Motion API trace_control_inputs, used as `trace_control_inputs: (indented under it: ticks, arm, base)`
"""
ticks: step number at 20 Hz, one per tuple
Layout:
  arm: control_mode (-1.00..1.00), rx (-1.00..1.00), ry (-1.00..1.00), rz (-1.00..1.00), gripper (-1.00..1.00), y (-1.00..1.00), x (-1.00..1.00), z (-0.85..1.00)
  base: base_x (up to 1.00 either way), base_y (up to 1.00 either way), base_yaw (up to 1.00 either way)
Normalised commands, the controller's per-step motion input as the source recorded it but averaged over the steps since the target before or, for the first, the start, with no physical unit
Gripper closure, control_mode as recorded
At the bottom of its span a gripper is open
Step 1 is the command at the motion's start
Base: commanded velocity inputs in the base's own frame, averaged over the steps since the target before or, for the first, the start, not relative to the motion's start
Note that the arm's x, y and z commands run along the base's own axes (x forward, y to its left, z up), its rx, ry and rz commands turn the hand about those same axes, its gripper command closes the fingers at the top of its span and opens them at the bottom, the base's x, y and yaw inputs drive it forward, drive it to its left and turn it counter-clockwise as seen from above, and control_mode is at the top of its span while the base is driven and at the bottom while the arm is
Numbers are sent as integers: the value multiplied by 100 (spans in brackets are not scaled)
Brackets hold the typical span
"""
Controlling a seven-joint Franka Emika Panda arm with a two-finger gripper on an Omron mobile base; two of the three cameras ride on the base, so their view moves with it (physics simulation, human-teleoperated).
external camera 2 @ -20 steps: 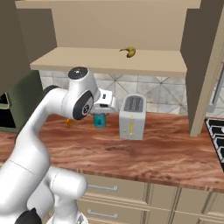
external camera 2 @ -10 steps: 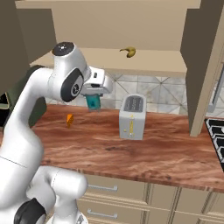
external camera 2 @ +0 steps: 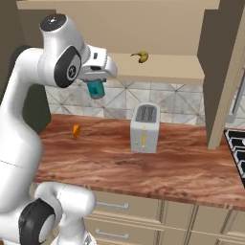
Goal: Pick the cereal and canned food from the counter and place them in the cabinets closest to them.
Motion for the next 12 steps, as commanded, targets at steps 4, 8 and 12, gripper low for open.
trace_control_inputs:
  ticks: [4, 8, 12]
  arm:
    - [-100, 1, -9, 0, 100, 6, 0, 71]
    - [-100, 3, -7, 0, 100, 14, 16, 42]
    - [-100, 2, -5, 0, 100, 18, 34, 22]
  base:
    - [0, 0, 0]
    - [0, 0, 0]
    - [0, 0, 0]
